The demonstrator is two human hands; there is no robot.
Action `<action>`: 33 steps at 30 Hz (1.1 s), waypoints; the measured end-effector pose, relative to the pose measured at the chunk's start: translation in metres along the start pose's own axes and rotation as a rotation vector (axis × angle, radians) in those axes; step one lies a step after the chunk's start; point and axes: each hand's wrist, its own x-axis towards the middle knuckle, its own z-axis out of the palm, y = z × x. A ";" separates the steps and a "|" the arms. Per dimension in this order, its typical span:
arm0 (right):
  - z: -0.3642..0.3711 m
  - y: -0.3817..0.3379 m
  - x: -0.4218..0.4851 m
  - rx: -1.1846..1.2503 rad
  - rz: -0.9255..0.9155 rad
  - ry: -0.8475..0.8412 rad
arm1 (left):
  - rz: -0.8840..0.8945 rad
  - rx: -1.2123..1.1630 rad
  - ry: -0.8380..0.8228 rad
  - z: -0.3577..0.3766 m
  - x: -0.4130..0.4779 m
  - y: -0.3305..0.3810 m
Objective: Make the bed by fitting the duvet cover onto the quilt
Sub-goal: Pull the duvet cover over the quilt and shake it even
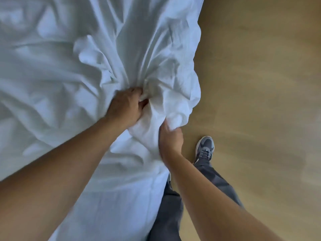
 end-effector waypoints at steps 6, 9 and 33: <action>-0.030 0.021 -0.023 -0.125 -0.227 0.020 | 0.162 0.135 0.120 -0.034 0.005 -0.076; -0.036 0.038 -0.044 0.004 -0.056 -0.117 | -0.032 0.181 0.094 -0.028 -0.008 -0.073; -0.001 0.103 -0.046 -0.192 -0.811 0.257 | 0.047 -0.222 -0.058 0.042 -0.201 -0.037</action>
